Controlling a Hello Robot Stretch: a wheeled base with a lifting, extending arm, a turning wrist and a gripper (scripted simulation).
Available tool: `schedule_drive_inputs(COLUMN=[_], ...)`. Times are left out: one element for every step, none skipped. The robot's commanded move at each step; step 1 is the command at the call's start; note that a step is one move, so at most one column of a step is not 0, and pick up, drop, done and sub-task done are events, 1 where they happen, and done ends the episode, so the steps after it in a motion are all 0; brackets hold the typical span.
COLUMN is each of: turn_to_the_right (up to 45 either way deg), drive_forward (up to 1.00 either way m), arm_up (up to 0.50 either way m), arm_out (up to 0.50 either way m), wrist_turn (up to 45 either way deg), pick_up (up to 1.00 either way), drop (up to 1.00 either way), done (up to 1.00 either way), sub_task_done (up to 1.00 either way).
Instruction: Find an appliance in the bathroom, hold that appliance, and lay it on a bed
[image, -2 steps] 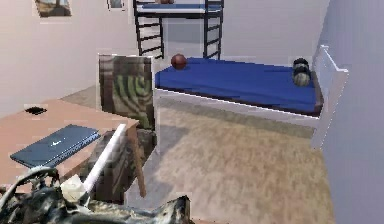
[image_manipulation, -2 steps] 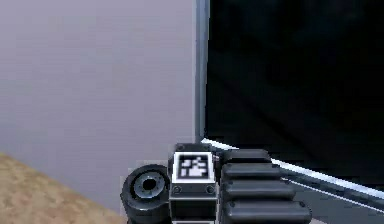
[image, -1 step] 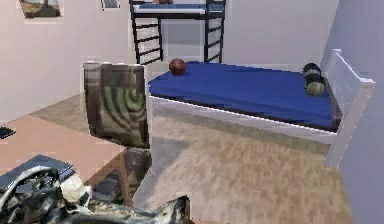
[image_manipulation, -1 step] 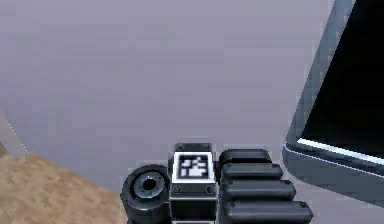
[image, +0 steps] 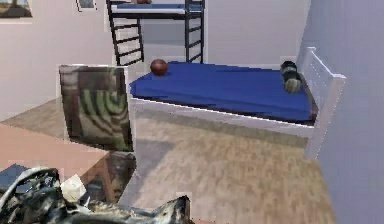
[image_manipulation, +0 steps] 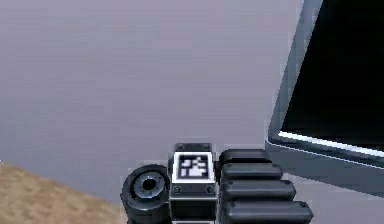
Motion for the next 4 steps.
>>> schedule_drive_inputs(turn_to_the_right=[0.0,3.0,0.0,36.0], drive_forward=[1.00,0.00,0.75,0.00], arm_up=[0.00,0.00,0.00,0.00], arm_out=[0.00,0.00,0.00,0.00], wrist_turn=[0.0,0.0,0.0,0.0], pick_up=[0.00,0.00,0.00,0.00], drop=[0.00,0.00,0.00,0.00], done=[0.00,0.00,0.00,0.00], sub_task_done=[0.00,0.00,0.00,0.00])
